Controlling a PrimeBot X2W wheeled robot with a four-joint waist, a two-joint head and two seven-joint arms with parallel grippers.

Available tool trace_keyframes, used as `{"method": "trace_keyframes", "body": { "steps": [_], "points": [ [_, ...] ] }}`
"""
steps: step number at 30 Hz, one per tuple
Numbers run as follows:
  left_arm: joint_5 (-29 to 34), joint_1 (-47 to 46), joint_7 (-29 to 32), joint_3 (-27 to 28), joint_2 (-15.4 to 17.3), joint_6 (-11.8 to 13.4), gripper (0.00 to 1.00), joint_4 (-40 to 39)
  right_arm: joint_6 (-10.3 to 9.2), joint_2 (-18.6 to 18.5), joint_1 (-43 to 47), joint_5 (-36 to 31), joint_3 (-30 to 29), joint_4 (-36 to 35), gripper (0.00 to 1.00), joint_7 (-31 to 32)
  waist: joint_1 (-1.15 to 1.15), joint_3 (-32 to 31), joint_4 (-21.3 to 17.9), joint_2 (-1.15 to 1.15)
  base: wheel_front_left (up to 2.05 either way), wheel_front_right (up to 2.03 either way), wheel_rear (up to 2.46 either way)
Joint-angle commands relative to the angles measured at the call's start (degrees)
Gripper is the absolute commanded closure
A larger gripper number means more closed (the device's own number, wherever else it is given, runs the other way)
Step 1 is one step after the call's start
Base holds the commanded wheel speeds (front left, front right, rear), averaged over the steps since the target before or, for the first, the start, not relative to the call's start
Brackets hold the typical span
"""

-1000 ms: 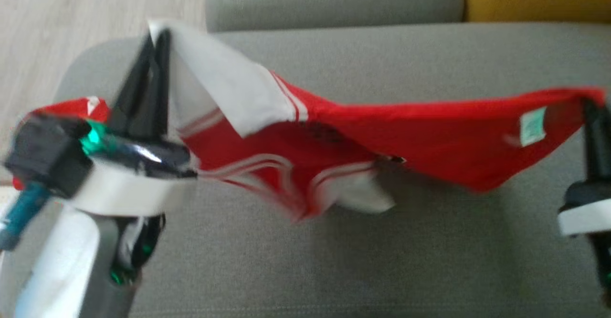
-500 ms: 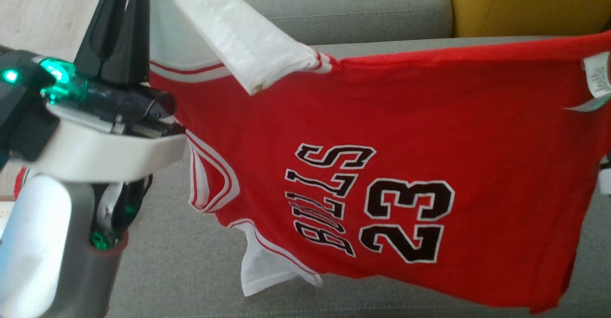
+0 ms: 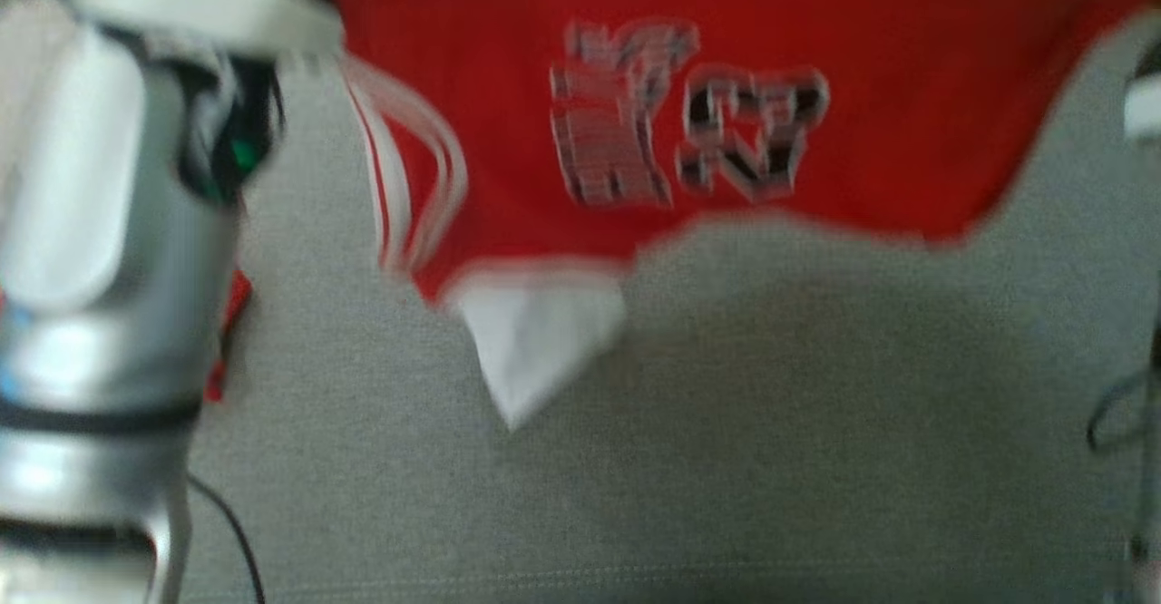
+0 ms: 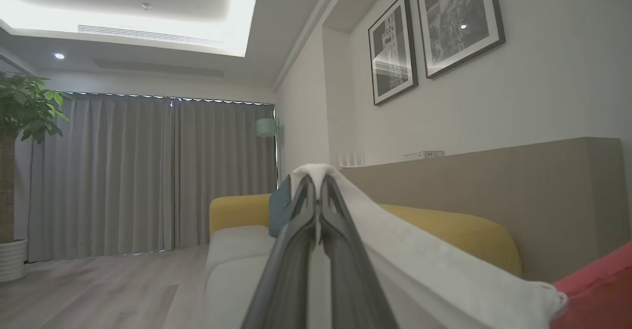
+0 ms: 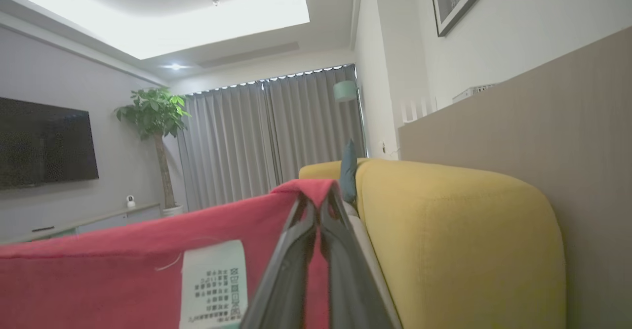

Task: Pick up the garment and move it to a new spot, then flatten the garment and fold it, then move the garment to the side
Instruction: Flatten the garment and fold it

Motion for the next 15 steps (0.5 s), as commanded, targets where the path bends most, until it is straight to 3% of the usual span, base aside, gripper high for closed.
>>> {"method": "trace_keyframes", "body": {
  "steps": [1,9,10,15],
  "points": [
    [0.12,-4.81,-0.86,2.58,1.53,-0.19,1.00,-0.31,-0.04,-0.89,-3.48,0.62,1.42,-0.52,1.00,-0.97,0.00,0.59,-0.34,0.00,0.00,0.00,0.00],
    [3.00,-20.72,-3.42,2.66,-0.75,-2.41,1.00,17.24,-0.04,-2.53,-21.33,1.98,6.83,20.83,1.00,-10.28,0.00,4.46,0.25,0.00,0.00,0.00,0.00],
    [3.95,-23.30,-3.45,3.18,-1.04,-2.66,1.00,19.53,-0.04,-2.28,-25.33,3.01,8.48,25.90,1.00,-11.91,0.00,6.54,0.42,0.00,0.00,0.00,0.00],
    [4.98,-26.27,-3.47,3.48,-2.40,-3.57,1.00,26.14,-0.04,-1.57,-33.20,4.20,11.64,37.41,1.00,-15.81,0.00,12.07,1.24,0.00,0.00,0.00,0.00]
  ]
}}
